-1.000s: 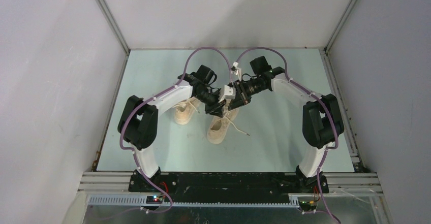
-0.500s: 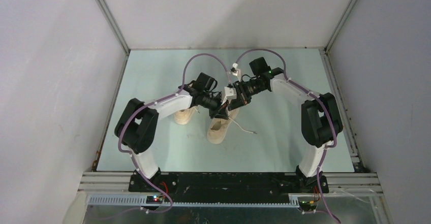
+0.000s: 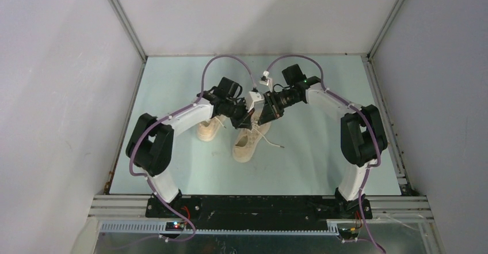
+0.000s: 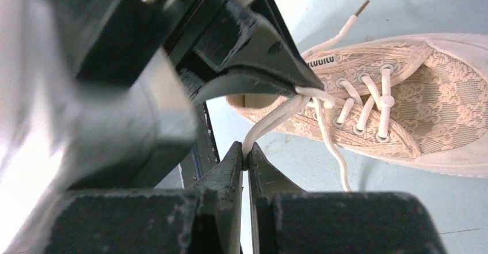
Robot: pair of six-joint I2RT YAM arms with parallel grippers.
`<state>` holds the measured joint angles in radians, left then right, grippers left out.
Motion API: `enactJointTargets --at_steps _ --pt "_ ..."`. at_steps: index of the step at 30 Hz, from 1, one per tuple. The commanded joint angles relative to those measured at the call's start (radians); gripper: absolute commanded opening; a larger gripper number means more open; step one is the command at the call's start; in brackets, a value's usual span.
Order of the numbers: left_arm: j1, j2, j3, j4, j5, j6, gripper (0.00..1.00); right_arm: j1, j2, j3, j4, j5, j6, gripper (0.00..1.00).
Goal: Tie the shoes
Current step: Cross the shoelace with the shoelace.
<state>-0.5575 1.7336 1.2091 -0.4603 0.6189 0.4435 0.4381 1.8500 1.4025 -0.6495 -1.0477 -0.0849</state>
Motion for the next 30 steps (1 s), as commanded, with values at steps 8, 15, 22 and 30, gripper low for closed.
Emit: enactJointTargets --at_steps 8,15,22,30 --pt "0.028 -0.006 0.041 -0.011 -0.176 -0.035 0.00 -0.008 0.023 0.067 0.011 0.014 -0.028 0.34" --pt "0.028 -0.011 0.021 0.029 -0.233 -0.052 0.00 -0.026 0.102 0.131 0.045 0.253 -0.022 0.39" --pt "0.025 -0.059 -0.039 0.066 -0.185 -0.044 0.00 -0.010 0.296 0.330 0.092 0.257 -0.033 0.34" --pt "0.027 -0.085 -0.075 0.063 -0.201 0.055 0.00 0.031 0.401 0.383 0.056 -0.004 -0.105 0.30"
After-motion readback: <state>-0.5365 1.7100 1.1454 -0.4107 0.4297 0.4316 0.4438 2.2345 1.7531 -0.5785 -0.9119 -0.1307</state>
